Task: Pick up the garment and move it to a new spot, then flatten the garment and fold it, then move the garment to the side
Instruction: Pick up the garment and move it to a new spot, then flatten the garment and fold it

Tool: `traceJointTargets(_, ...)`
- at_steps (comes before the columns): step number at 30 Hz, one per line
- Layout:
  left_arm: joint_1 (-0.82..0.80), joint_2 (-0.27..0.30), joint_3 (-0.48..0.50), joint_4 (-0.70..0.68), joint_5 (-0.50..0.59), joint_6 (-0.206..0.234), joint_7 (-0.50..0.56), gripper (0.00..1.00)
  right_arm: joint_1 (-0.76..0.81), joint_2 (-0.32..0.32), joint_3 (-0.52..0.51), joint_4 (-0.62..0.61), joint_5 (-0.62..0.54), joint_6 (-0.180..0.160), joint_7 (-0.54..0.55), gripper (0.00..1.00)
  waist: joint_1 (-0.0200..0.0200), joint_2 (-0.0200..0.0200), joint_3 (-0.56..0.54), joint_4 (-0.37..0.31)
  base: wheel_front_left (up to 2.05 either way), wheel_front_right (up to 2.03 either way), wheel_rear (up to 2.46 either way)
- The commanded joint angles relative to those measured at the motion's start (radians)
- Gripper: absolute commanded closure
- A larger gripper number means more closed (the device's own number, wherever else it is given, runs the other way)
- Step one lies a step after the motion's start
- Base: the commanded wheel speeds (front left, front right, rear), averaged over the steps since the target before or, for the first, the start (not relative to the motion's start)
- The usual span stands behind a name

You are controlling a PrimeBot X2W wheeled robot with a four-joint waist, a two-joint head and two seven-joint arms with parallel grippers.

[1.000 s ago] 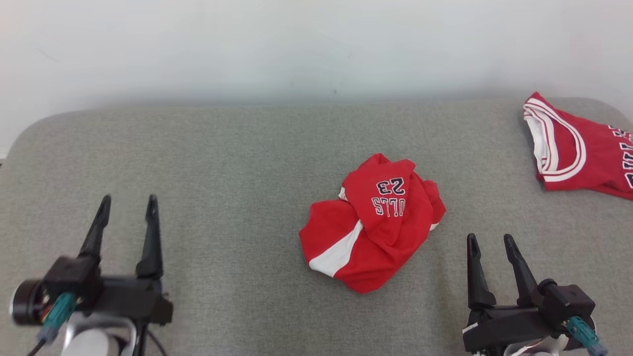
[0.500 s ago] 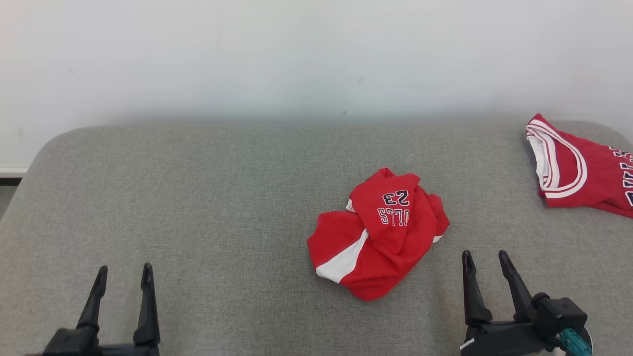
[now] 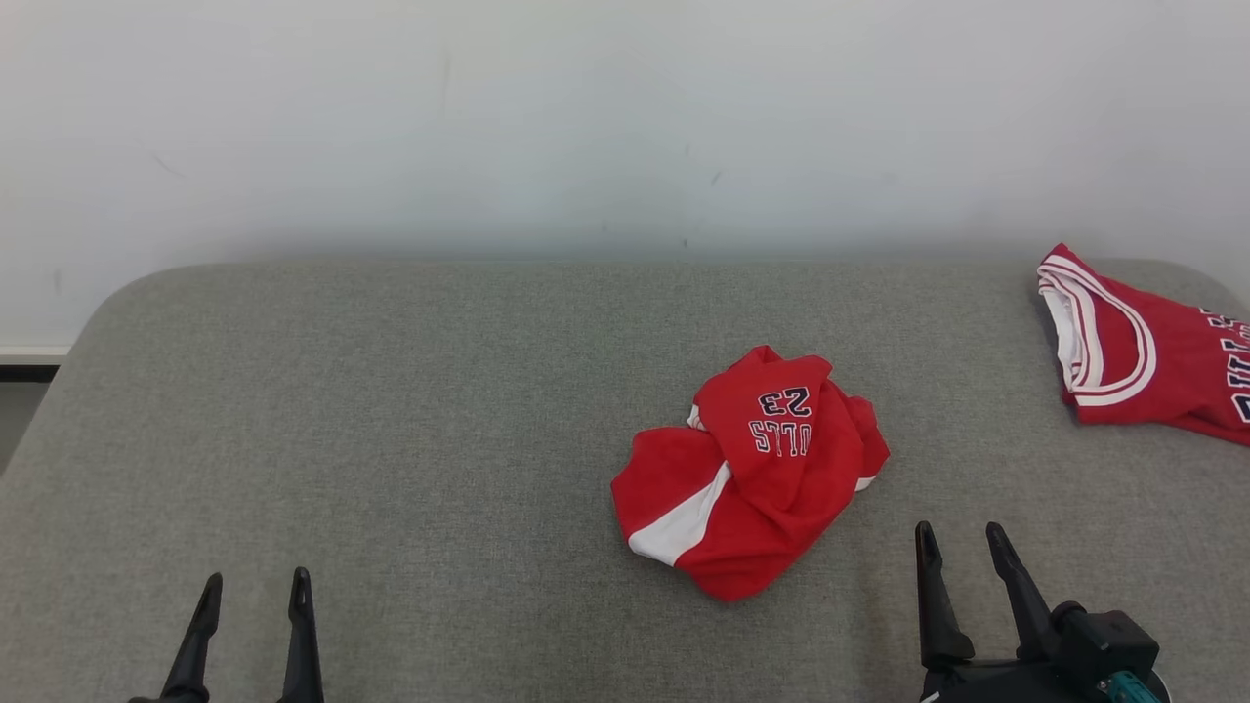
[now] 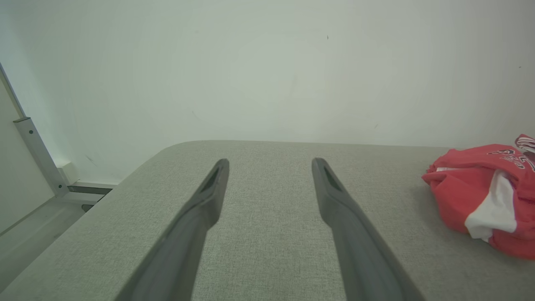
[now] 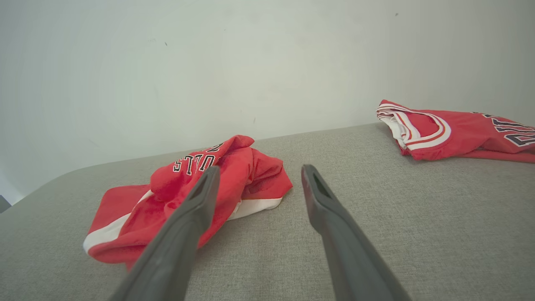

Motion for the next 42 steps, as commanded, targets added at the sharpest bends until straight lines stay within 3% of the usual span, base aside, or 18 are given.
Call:
traceJointTargets(1,0.014,-0.006,0.006,0.007,0.013,-0.007,-0.003,0.0,0.007,0.003,0.002,0.001,0.005,-0.003,-0.004,0.0,0.0001,0.0,0.0,0.002,0.0,0.0,0.0)
traceJointTargets(25,0.007,-0.062,0.071,0.037,0.078,-0.061,-0.003,0.0,0.012,0.003,0.016,0.011,0.012,-0.003,-0.004,0.0,0.0001,0.0,0.006,0.007,0.0,0.0,0.0)
traceJointTargets(42,0.007,-0.085,0.097,0.038,0.099,-0.075,-0.003,0.0,0.014,0.003,0.013,0.011,0.005,-0.003,-0.004,0.0,0.0001,0.0,0.007,0.009,0.0,0.0,0.0)
